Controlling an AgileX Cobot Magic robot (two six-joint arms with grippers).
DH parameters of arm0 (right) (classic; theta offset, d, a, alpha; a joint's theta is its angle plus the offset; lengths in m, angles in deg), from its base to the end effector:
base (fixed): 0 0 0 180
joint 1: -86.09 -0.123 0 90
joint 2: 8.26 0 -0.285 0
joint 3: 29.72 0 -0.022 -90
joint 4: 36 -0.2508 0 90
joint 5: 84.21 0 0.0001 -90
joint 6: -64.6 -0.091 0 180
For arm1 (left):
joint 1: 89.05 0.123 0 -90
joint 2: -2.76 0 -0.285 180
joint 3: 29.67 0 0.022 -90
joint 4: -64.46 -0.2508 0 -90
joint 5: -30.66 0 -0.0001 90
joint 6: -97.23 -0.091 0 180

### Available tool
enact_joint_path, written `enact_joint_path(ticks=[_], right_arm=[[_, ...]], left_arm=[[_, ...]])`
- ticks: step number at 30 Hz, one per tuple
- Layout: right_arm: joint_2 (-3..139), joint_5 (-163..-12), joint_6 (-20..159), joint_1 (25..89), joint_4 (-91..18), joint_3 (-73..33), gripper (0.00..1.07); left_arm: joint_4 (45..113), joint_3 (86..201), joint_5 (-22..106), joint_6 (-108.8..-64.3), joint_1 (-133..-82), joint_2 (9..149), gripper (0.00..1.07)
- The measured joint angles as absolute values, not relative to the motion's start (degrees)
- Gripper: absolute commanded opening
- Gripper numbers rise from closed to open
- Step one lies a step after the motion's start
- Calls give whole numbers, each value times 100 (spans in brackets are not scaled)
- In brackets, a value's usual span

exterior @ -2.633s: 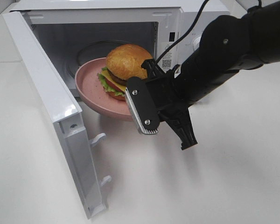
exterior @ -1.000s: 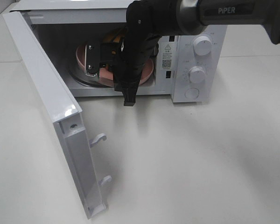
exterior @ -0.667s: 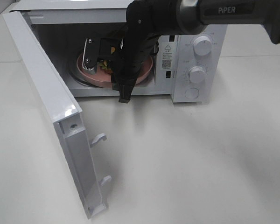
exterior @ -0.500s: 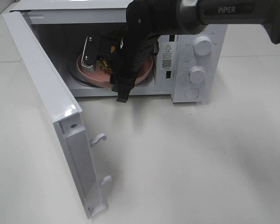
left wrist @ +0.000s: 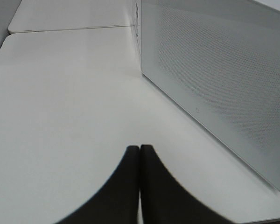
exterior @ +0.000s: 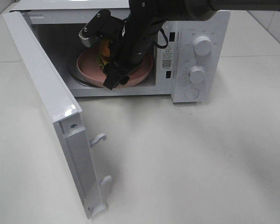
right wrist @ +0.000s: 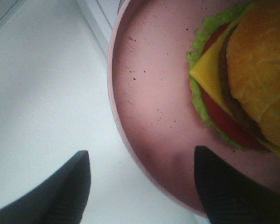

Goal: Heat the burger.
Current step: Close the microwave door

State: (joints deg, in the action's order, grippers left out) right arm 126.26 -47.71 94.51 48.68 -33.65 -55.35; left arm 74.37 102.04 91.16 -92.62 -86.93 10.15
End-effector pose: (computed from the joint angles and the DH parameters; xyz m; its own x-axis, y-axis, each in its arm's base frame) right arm 0.3952 0.2995 0.1909 -0.2412 -0.8477 -0.4724 -0.8512 0.4186 -0.3165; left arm -0.0064 -0.0139 0.2800 -0.4250 0.0693 -0.9025 0.1352 0.9907 0.0124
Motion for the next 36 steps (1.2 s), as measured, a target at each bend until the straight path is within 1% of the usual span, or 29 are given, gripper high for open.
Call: enact_joint_path(ticks=[5,7,23,25,30,32,36], right_arm=[[12620,-4553,9027,4868,-3383,-5535,66],[12569,-4347,8592,4868,-3383,-5535,66],[12231,-3636,7589,4868,-3434,-5535,66],[12151,-3304,7337,4868,-3520,-5535,66],[12099,-3041,7091,4868,-3549,-5535,66],[12093,-2548,6907,4868,-3554,-5535,66],[12093,-2181,6833,4868,-3554,-5535,66]], left_arm=[[7437,10204,9116,-9262,-8693,1015,0],[7437,10204,9116,-9262,-8693,1015,0],[7437,10204,9116,-9262,-8693,1015,0],[7437,10204,9116,-9262,-8693,1015,0],[7437,10204,9116,-9262,-8693,1015,0],[7437,10204,9116,-9262,-8693,1015,0],[7437,10204,9116,-9262,-8693,1015,0]])
